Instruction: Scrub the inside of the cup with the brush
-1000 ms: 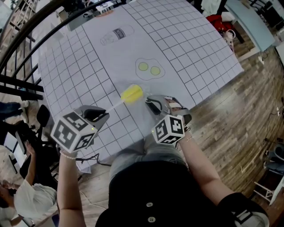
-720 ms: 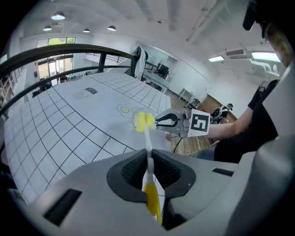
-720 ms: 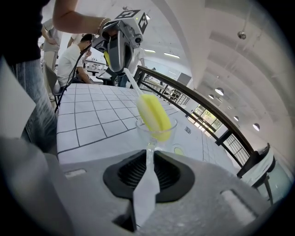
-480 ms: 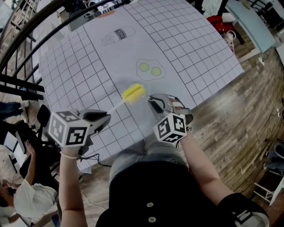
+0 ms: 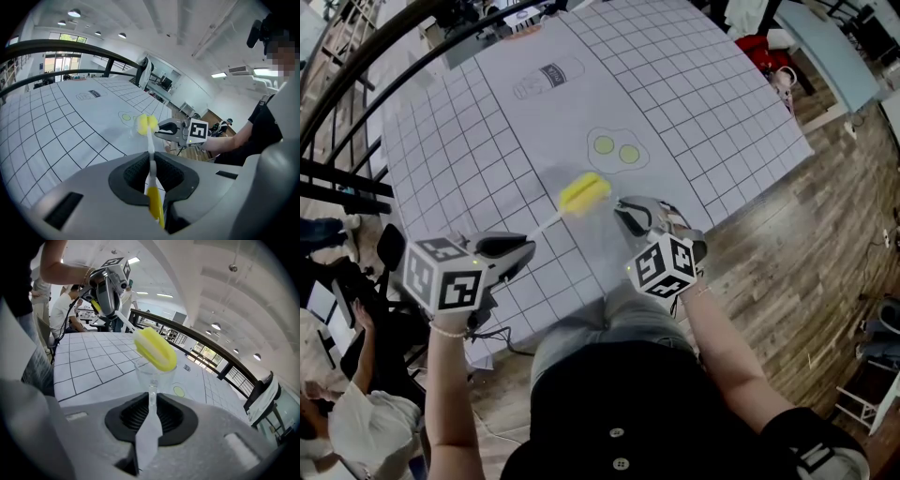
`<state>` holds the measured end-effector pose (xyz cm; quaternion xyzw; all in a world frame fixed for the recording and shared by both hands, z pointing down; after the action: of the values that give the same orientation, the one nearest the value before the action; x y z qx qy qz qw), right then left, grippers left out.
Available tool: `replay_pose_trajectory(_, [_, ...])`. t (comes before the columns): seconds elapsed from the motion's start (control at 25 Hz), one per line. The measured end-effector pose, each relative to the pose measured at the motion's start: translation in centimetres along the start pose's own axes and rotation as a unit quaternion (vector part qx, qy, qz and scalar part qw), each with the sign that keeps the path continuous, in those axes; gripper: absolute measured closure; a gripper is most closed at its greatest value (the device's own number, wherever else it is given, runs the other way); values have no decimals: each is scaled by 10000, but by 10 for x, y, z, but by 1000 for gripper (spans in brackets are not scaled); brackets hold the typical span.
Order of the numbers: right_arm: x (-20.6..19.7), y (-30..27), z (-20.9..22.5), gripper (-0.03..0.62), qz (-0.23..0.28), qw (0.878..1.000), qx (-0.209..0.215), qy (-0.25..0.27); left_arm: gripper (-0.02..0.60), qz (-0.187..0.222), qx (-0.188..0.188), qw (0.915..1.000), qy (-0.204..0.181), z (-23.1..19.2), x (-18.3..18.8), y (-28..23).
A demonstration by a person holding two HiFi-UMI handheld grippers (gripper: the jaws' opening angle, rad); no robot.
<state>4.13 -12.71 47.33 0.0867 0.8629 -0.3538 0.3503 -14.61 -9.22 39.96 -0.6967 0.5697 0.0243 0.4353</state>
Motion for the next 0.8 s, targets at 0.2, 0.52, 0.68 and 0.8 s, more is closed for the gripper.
replay_pose_trajectory(0.2, [-3,-2,6,545,-43,9994,-13,-344,537,241,-47,9997,11,-1,1,1])
replay_pose_trajectory(0.52, [-10,-5,14,545,-200,9964,-32,-826,537,808,-166,9965,-92,0,12,2])
replay_pose_trajectory(0.68, [-13,-7,16,545,-281,9940,-8,-1055,537,1085,-303,9936,-84,2,16,0])
replay_pose_trajectory(0.8, [-16,-8,20,543,-336,9918,49,-1235,537,1109,-277,9934,-130,3,18,-4])
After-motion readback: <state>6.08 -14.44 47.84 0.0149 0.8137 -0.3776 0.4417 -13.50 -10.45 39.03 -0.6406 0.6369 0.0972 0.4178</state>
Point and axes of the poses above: the fingertips, and each gripper's own axes: y backward along the fingers, z to its right, x out of its top, the point moved 4 cm from there along y, backward along the fingers, and after that the axes turned 10 degrees about -x, right-handed, at the moved point
